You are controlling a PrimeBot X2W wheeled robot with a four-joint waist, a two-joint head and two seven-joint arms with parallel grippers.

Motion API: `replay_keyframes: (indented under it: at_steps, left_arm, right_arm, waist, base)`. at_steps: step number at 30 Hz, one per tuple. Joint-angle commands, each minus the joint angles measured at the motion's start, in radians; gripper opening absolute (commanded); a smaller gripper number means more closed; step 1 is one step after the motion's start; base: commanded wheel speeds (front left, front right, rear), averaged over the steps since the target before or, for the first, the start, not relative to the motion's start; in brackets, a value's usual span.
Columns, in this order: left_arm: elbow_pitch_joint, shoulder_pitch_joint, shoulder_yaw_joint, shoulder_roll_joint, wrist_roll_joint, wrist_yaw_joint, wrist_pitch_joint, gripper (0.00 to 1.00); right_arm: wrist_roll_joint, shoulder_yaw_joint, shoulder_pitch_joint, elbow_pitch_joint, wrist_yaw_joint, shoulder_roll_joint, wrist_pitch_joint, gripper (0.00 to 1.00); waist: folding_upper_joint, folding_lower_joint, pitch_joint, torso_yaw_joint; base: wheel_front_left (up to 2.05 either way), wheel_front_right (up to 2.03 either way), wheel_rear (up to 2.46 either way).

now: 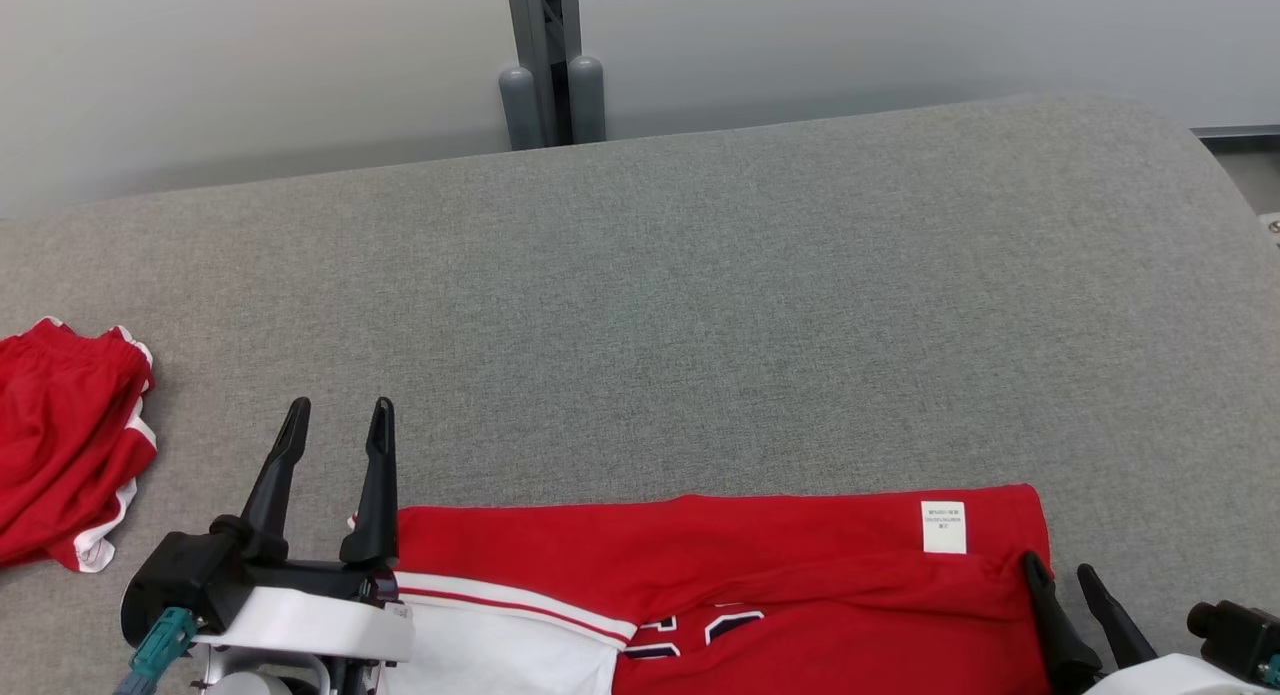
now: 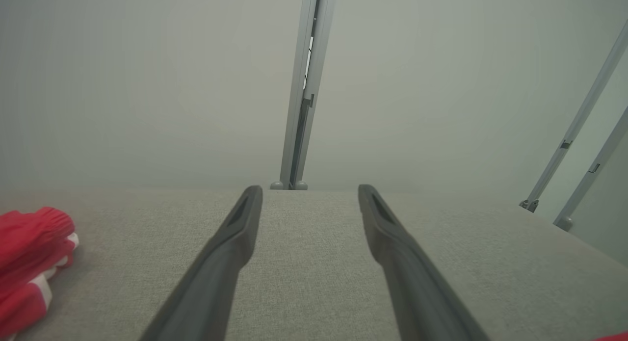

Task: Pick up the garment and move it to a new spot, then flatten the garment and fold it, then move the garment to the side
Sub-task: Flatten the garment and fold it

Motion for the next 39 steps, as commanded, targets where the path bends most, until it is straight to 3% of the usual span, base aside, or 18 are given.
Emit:
replay_keyframes:
  at_steps: [1,16,17,18,19,20,31,39]
  left_arm:
    - [0.003,-0.013,0.005,0.003,0.011,-0.005,-0.004,1.0]
    - [0.004,-0.041,0.027,0.003,0.036,-0.015,-0.004,1.0]
    - [0.005,-0.043,0.028,0.003,0.036,-0.016,-0.003,1.0]
    - [0.006,-0.044,0.028,0.003,0.035,-0.016,-0.004,1.0]
    - [0.007,-0.045,0.028,0.003,0.034,-0.017,-0.003,1.0]
    - [0.007,-0.045,0.028,0.003,0.033,-0.017,-0.004,1.0]
    - [0.013,-0.049,0.024,0.003,0.019,-0.017,-0.003,1.0]
    - [0.017,-0.048,0.019,0.003,0.005,-0.017,-0.004,1.0]
  right_arm:
    - [0.007,0.001,-0.012,0.005,0.0,-0.001,-0.001,1.0]
    - [0.065,0.064,-0.061,0.093,0.0,0.037,0.001,1.0]
    - [0.069,0.069,-0.063,0.094,0.0,0.036,0.001,0.93]
    - [0.072,0.073,-0.067,0.095,0.0,0.034,0.001,0.48]
    - [0.071,0.077,-0.072,0.094,0.0,0.03,0.001,0.14]
    - [0.067,0.079,-0.078,0.093,0.0,0.025,0.001,0.0]
    - [0.057,0.061,-0.132,0.084,0.0,-0.045,-0.001,0.0]
    - [0.078,0.046,-0.22,0.157,0.0,-0.176,-0.001,0.0]
  waist:
    - [0.0,0.0,0.004,0.0]
    - [0.0,0.0,0.035,0.006]
    - [0.0,0.0,0.036,0.007]
    - [0.0,0.0,0.036,0.007]
    - [0.0,0.0,0.036,0.008]
    - [0.0,0.0,0.035,0.008]
    - [0.0,0.0,0.034,0.014]
    - [0.0,0.0,0.03,0.025]
  base:
    - [0.0,0.0,0.0]
    - [0.0,0.0,0.0]
    - [0.0,0.0,0.0]
    - [0.0,0.0,0.0]
    - [0.0,0.0,0.0]
    - [0.0,0.0,0.0]
    - [0.0,0.0,0.0]
    - [0.0,0.0,0.0]
